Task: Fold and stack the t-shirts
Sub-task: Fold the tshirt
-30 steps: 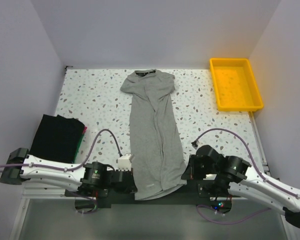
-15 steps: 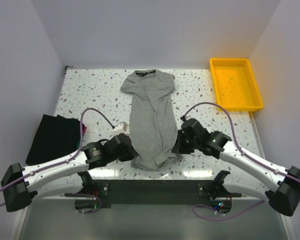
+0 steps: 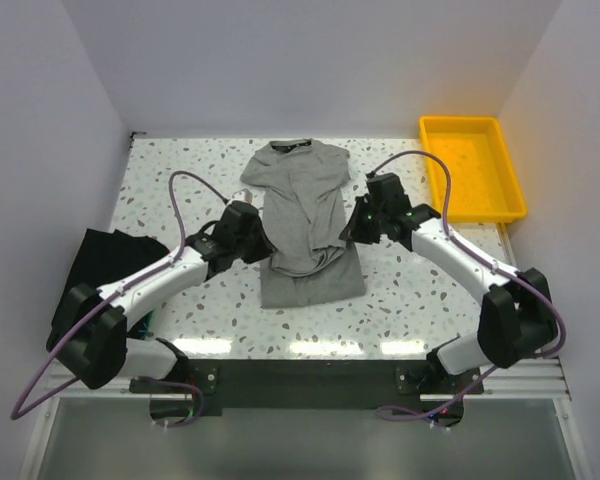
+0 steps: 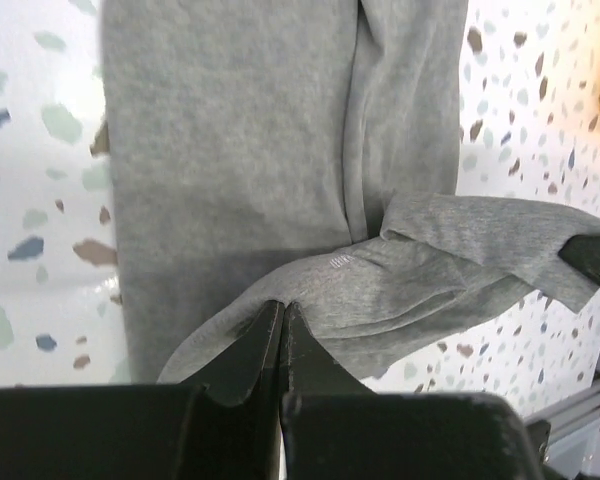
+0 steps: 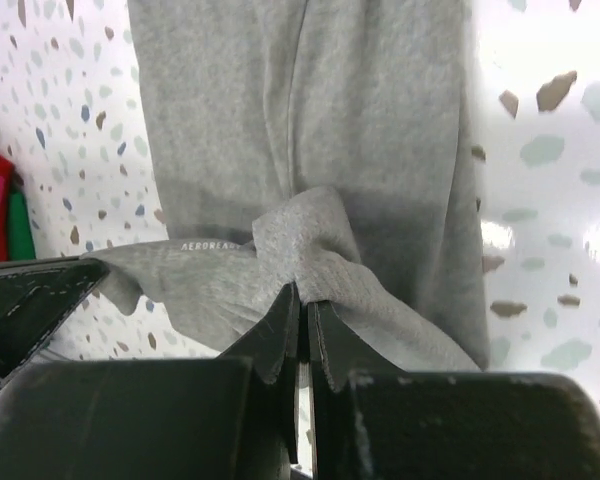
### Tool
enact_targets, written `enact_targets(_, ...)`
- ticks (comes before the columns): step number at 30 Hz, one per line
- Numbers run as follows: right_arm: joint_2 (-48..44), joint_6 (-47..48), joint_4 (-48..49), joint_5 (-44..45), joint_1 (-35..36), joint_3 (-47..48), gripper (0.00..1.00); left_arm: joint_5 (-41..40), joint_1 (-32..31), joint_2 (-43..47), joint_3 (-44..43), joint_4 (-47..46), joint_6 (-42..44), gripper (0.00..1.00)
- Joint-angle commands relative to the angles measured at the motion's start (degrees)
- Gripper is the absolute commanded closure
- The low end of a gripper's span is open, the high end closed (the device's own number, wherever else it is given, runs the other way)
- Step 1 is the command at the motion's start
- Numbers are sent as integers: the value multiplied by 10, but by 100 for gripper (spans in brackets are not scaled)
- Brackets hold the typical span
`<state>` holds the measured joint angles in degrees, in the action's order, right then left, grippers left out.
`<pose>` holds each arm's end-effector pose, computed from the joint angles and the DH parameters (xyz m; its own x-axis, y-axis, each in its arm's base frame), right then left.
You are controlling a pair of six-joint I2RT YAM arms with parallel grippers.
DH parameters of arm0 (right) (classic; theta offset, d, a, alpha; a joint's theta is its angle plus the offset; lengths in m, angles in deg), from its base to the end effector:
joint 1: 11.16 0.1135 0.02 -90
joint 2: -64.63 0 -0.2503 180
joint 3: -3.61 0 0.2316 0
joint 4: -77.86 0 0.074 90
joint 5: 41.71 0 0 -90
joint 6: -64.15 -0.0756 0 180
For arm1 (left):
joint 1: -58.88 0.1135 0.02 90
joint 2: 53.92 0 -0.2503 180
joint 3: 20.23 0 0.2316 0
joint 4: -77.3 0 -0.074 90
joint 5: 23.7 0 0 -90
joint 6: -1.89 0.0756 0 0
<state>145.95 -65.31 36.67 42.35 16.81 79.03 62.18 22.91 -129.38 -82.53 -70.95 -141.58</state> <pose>0.2738 0.1543 0.2279 -0.8355 0.2721 -0.4775 0.0029 0.8710 0.4912 0.2367 -0.1651 0.1976 -0.7778 -0.4258 -0.4623 -0.1349 0.8315 -0.5389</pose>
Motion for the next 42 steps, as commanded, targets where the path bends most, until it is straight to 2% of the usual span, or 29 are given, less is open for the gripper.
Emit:
enact_targets(1,50,19,52,-47,-26,40,100,35,47,-30,-36,-50,24,100)
enact_targets(7,113,19,84,-100,-77,76,100,87,100,-85,-60,-79,41,100)
enact_targets(18,204,6,108,-154,-118,107,100,118,136,-163,-113,-82,52,100)
enact_targets(27,234,2,119,-177,-151,118,100,131,163,-210,-127,-92,72,100)
enact_targets(29,251,3,116,-187,-152,130,96,141,166,-228,-140,-87,77,99)
enact_targets(34,276,12,104,-183,-154,165,73,144,193,-229,-149,-86,82,84)
enact_targets(35,284,17,93,-181,-155,183,65,148,199,-228,-155,-86,85,78)
enact_targets(36,285,24,85,-181,-155,192,61,157,203,-225,-156,-86,88,60)
enact_targets(37,285,29,77,-180,-155,199,58,160,211,-224,-161,-82,95,55)
enact_targets(38,275,39,67,-173,-155,208,51,160,215,-219,-166,-74,100,46)
enact_targets(40,257,43,67,-157,-155,198,45,161,223,-209,-165,-69,111,40)
enact_targets(42,223,51,67,-129,-154,188,42,163,225,-186,-157,-67,118,39)
